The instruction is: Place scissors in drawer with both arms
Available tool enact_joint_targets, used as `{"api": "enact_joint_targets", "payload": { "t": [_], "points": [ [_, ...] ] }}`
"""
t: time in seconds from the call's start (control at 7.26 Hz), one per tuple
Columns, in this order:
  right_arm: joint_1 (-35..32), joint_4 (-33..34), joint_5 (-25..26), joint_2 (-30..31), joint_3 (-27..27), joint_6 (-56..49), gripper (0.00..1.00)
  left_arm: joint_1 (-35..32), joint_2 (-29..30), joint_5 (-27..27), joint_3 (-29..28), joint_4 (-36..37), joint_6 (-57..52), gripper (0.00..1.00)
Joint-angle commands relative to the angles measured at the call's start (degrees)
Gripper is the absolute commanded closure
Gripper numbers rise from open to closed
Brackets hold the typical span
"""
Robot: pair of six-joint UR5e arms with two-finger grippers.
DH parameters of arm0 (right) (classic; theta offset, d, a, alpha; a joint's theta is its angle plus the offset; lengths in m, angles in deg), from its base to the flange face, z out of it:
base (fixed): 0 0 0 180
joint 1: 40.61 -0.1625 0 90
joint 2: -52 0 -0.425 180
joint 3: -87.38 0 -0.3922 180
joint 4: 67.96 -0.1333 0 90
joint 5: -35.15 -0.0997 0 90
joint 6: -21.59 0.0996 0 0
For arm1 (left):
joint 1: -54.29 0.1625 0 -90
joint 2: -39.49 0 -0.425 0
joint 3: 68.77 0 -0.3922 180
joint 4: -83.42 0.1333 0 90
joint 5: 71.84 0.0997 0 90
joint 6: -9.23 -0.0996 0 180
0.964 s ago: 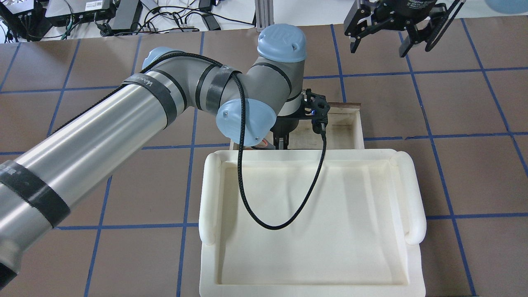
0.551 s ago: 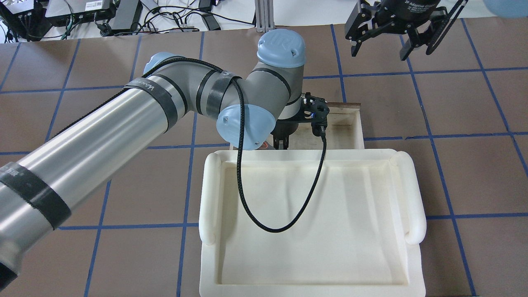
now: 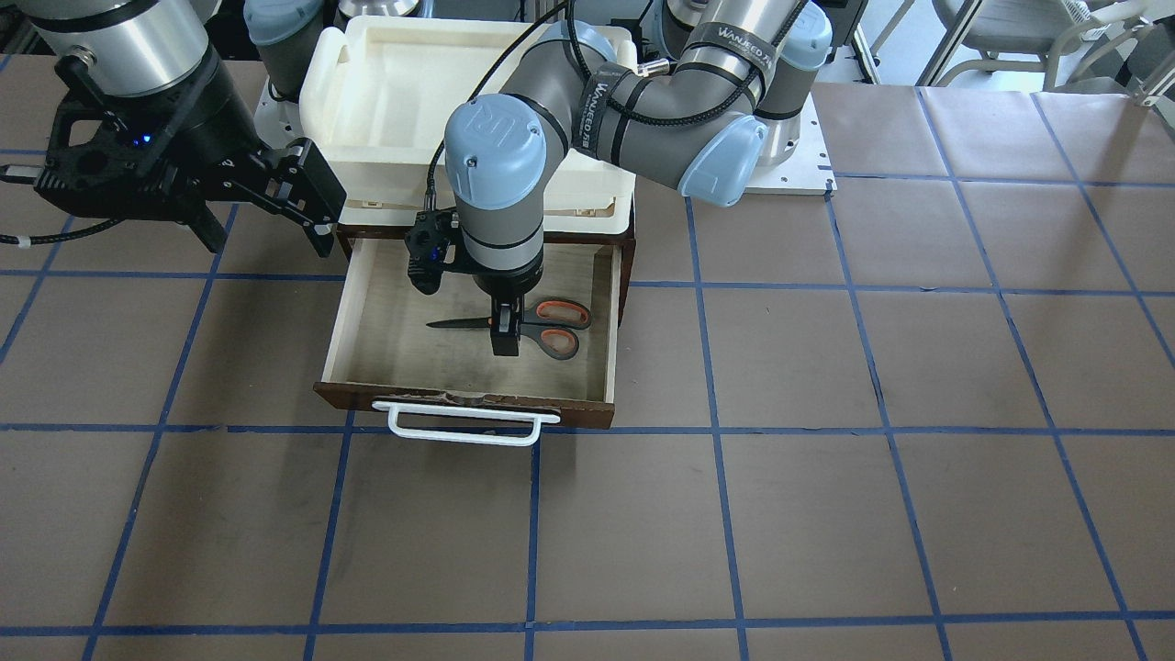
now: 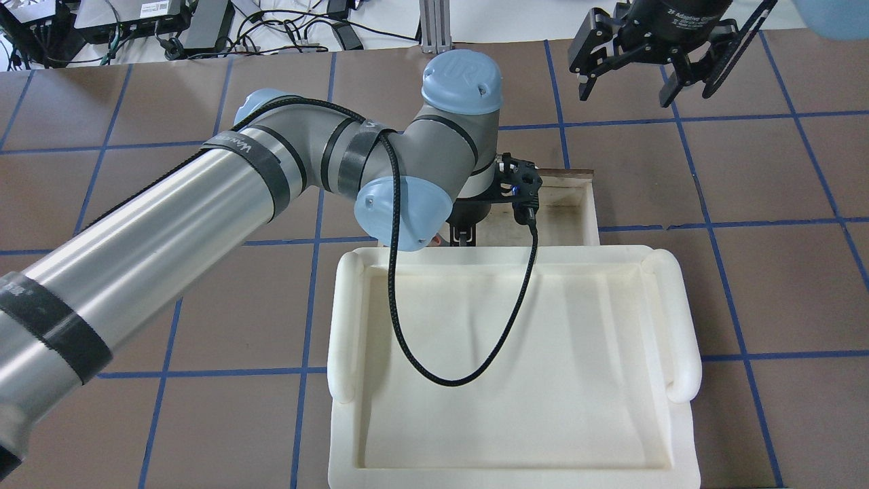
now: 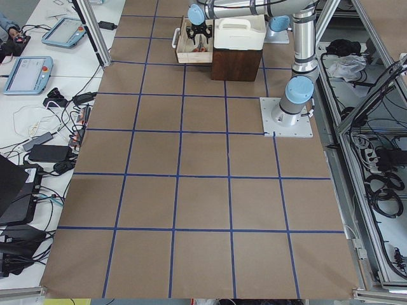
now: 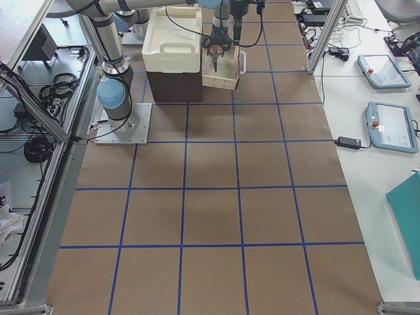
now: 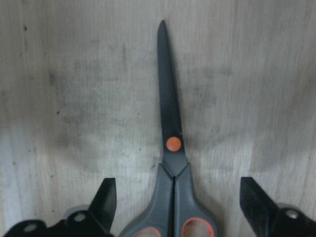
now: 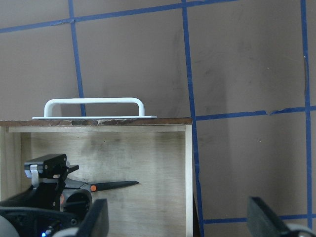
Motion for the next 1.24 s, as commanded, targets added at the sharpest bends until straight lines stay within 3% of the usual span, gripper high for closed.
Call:
{"api": "enact_joint_targets", "payload": {
  "t": [0.0,0.28,0.69,0.83,1.1],
  "points": [
    [0.00,-0.02,0.59,0.78,1.52,0.24,0.00,2.75,-2.87,-1.16,-7.71,-3.77,2.72,0.00],
    [0.00,-3.78,6.29,1.22,1.79,0.06,0.00,8.70,-7.68,-0.98,-10.05,-8.02,4.05,0.00],
    [-0.18,-3.98,5.43,1.84,1.70,0.06,0.00,23.80,-14.91,-1.24,-8.30,-10.84,20.96,0.00],
    [-0.26,-3.98,4.65,2.10,1.79,0.06,0.00,27.77,-16.40,-0.90,-6.20,-11.54,27.81,0.00],
    [-0.18,-4.07,4.64,2.36,2.22,-0.03,0.00,27.91,-19.56,-1.33,-2.94,-11.11,57.09,0.00]
  ]
}}
